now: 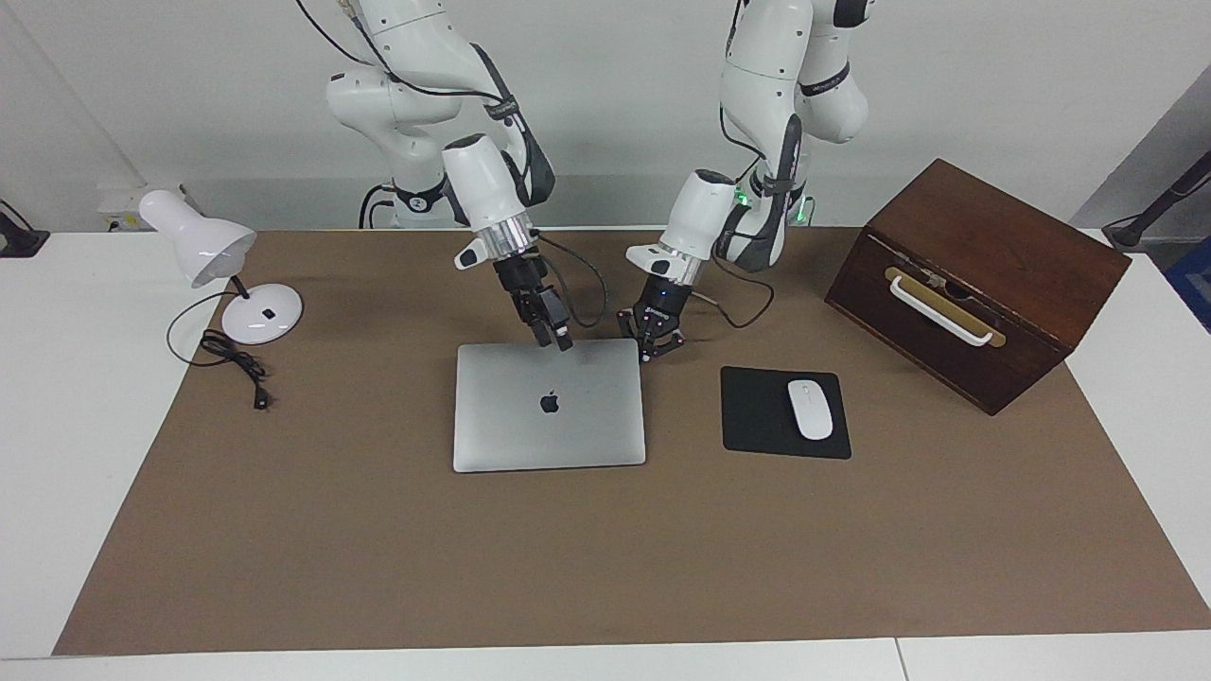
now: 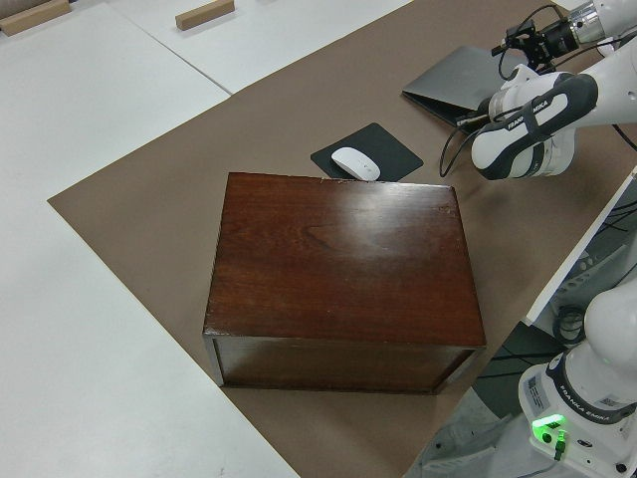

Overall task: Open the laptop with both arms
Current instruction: 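Pry the laptop lid's near edge upward with the right gripper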

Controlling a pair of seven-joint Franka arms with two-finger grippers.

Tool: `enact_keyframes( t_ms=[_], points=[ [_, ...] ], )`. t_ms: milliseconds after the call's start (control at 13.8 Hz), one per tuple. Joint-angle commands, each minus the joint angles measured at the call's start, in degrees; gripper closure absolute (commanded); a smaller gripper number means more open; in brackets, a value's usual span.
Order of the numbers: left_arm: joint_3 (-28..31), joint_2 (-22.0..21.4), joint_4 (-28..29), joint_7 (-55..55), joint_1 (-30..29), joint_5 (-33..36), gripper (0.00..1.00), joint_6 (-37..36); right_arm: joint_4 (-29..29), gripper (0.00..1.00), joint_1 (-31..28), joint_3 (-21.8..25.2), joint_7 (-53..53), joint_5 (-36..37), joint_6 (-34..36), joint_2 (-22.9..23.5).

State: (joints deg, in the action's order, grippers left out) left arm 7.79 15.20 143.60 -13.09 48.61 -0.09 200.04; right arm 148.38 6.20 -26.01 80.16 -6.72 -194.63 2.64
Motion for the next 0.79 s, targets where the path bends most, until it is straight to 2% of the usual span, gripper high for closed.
enact_keyframes(
  t_ms=[0, 289, 723],
  points=[
    [-0.2, 1.9, -0.8, 1.0, -1.1, 1.2, 1.0, 0.7, 3.1, 0.0, 0.5, -0.7, 2.5, -1.5, -1.4, -3.0],
    [-0.2, 2.0, -0.8, 1.4, -0.4, 1.2, 1.0, 0.7, 3.4, 0.0, 1.5, -0.9, 3.8, -1.5, -1.0, -4.0],
    [-0.1, 2.5, -0.8, 1.8, 0.4, 1.2, 1.0, 0.7, 3.1, 0.0, 1.2, -0.7, 2.7, -1.5, -0.8, -2.7]
  ],
)
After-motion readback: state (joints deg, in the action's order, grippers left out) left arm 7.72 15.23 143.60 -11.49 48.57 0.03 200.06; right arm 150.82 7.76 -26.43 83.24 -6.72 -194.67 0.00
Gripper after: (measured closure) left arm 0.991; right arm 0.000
